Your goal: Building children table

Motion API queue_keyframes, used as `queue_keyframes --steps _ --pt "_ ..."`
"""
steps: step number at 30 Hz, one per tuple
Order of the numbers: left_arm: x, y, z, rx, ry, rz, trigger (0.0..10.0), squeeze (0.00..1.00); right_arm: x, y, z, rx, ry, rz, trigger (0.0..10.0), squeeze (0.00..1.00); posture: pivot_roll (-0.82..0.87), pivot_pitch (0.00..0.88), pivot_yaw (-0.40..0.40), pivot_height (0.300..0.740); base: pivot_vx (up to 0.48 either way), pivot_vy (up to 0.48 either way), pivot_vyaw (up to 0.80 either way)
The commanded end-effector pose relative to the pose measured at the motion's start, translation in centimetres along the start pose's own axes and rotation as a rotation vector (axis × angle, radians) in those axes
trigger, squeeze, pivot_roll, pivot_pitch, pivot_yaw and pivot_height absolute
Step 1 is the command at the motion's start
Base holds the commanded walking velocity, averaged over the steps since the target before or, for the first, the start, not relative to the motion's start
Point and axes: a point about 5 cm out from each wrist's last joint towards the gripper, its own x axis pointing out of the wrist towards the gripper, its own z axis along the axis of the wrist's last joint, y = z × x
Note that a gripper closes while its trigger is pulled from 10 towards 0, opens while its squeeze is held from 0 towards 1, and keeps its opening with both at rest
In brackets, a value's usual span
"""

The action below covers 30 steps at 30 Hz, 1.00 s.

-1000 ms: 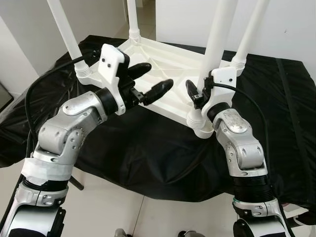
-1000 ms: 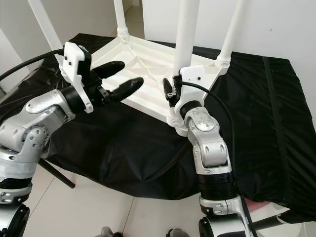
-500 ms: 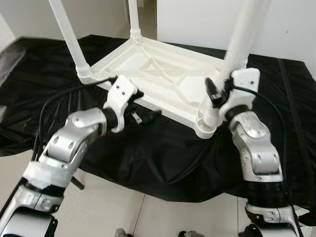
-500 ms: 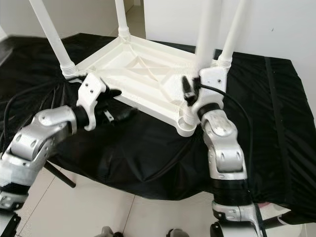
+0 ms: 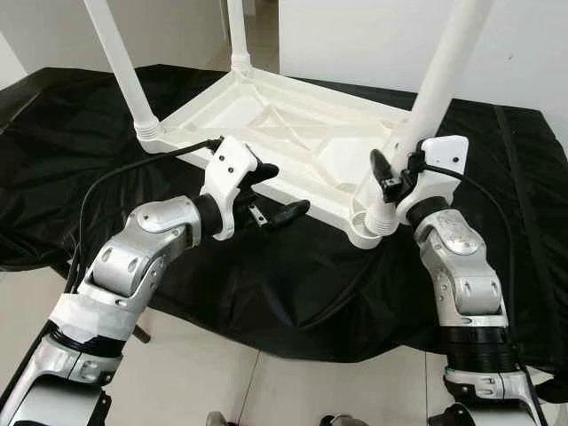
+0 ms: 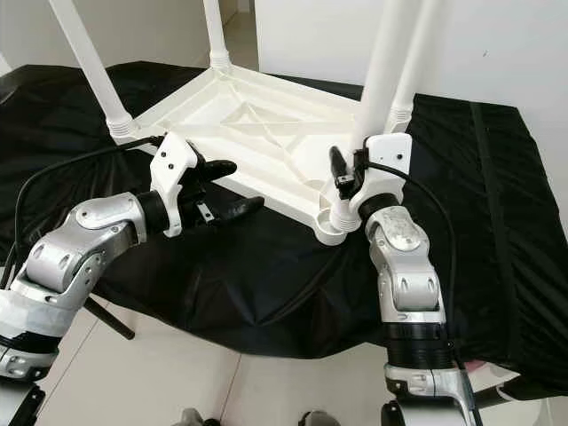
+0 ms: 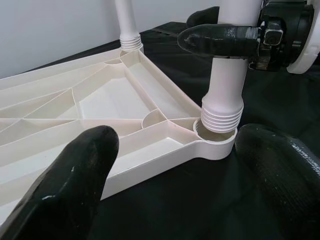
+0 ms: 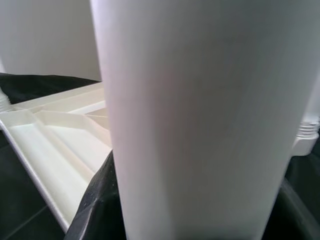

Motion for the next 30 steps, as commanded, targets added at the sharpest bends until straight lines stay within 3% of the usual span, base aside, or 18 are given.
queue_keyframes --steps 1,8,16,21,30 --pt "-0.1 -0.5 0.0 0.027 0.008 -0.099 10.0 0.00 -0.1 0.7 -1.7 0.042 0.079 0.058 10.0 0.00 -0.11 0.124 0.075 0.740 0.000 0.000 0.00" --pt "-0.3 -0.3 0.0 0.031 0.014 -0.081 10.0 0.00 -0.3 1.4 -2.4 0.053 0.125 0.170 10.0 0.00 -0.10 0.128 0.068 0.740 0.000 0.000 0.00" --pt "-0.3 -0.3 0.0 0.031 0.014 -0.073 10.0 0.00 -0.6 1.0 -3.6 0.061 0.181 0.274 10.0 0.00 -0.09 0.133 0.074 0.740 0.000 0.000 0.00" --pt "-0.5 -0.2 0.0 0.029 0.018 -0.072 10.0 0.00 0.4 -0.4 -4.0 0.032 0.199 0.309 10.0 0.00 -0.09 0.140 0.084 0.740 0.000 0.000 0.00" --pt "-0.6 -0.2 0.1 0.024 0.019 -0.078 10.0 0.00 1.1 -0.6 -3.7 0.049 0.192 0.382 10.0 0.00 -0.08 0.141 0.085 0.740 0.000 0.000 0.00"
